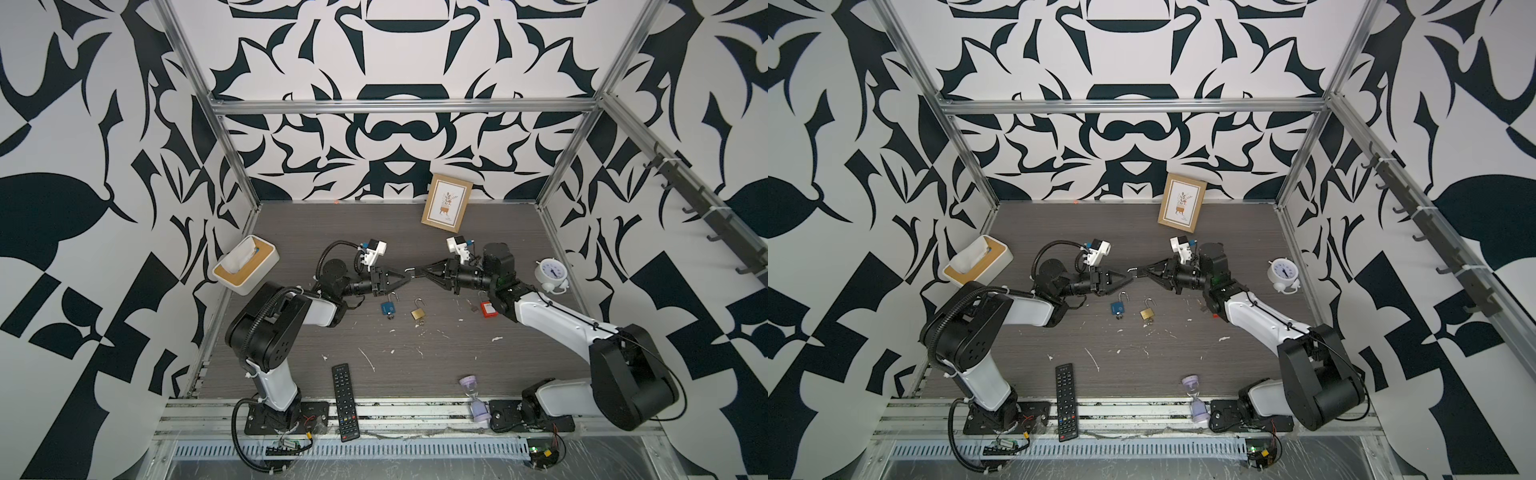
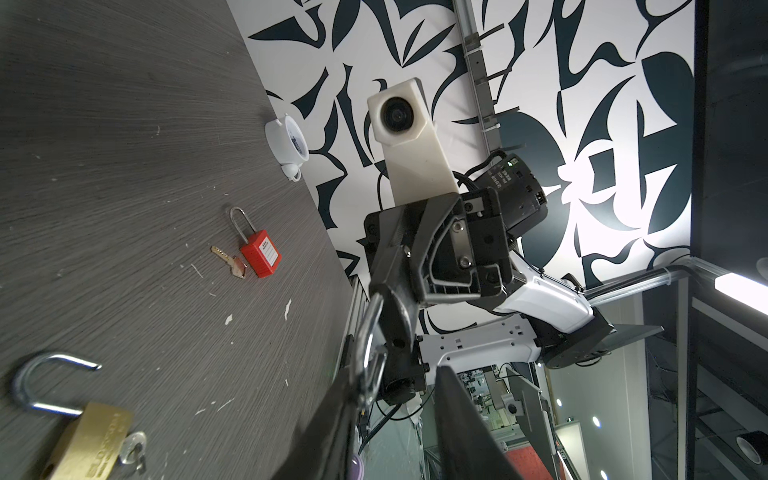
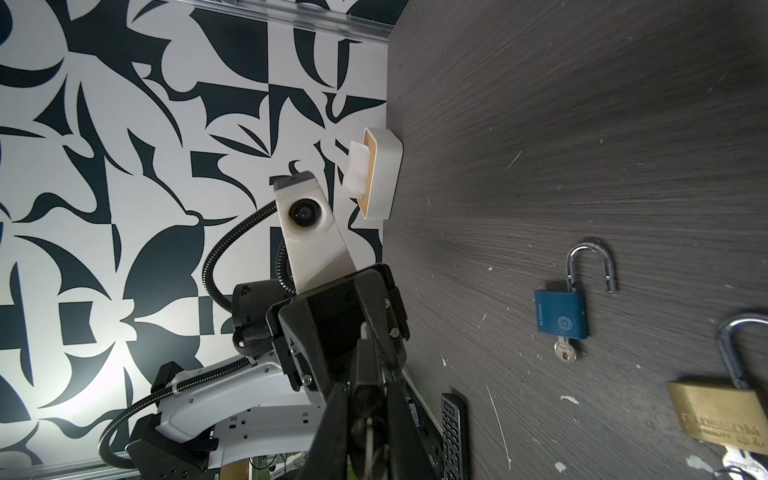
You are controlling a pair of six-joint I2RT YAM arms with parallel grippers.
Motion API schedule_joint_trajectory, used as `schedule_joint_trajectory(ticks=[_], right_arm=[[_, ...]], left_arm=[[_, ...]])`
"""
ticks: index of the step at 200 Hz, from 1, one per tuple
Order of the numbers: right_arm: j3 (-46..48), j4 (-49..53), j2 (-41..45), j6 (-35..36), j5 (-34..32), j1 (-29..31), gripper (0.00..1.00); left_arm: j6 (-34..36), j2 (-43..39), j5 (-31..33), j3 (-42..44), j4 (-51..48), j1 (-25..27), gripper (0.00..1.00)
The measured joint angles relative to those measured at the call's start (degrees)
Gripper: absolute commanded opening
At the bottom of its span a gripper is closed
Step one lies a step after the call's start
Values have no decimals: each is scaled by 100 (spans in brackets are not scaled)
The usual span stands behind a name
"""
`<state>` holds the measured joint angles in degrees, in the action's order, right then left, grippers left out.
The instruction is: Lock with the key
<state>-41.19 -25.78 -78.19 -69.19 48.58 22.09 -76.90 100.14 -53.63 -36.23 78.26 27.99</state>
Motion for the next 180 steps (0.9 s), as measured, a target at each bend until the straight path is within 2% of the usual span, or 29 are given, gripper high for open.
schedule_joint_trajectory(ticks=[180], right_arm=[[0, 136, 2, 343, 136, 0, 0]], left_arm=[[-181, 83, -127, -31, 33, -164, 18]])
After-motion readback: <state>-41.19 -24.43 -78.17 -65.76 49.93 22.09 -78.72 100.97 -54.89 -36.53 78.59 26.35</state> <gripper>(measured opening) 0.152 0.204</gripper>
